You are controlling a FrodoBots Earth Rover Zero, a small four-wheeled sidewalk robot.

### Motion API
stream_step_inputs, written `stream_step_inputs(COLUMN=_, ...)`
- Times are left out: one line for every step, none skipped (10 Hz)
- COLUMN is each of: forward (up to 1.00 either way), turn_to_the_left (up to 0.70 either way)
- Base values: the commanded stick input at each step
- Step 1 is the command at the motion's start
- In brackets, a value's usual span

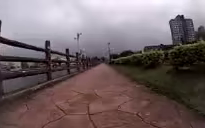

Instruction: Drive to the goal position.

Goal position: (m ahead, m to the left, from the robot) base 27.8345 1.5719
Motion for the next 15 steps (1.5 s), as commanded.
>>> stream_step_inputs(forward=1.00, turn_to_the_left=0.00)
stream_step_inputs(forward=1.00, turn_to_the_left=0.00)
stream_step_inputs(forward=1.00, turn_to_the_left=0.00)
stream_step_inputs(forward=1.00, turn_to_the_left=0.00)
stream_step_inputs(forward=1.00, turn_to_the_left=0.00)
stream_step_inputs(forward=1.00, turn_to_the_left=0.00)
stream_step_inputs(forward=1.00, turn_to_the_left=0.00)
stream_step_inputs(forward=1.00, turn_to_the_left=0.00)
stream_step_inputs(forward=1.00, turn_to_the_left=0.00)
stream_step_inputs(forward=1.00, turn_to_the_left=0.00)
stream_step_inputs(forward=1.00, turn_to_the_left=0.00)
stream_step_inputs(forward=1.00, turn_to_the_left=0.00)
stream_step_inputs(forward=1.00, turn_to_the_left=0.00)
stream_step_inputs(forward=1.00, turn_to_the_left=0.00)
stream_step_inputs(forward=1.00, turn_to_the_left=0.00)
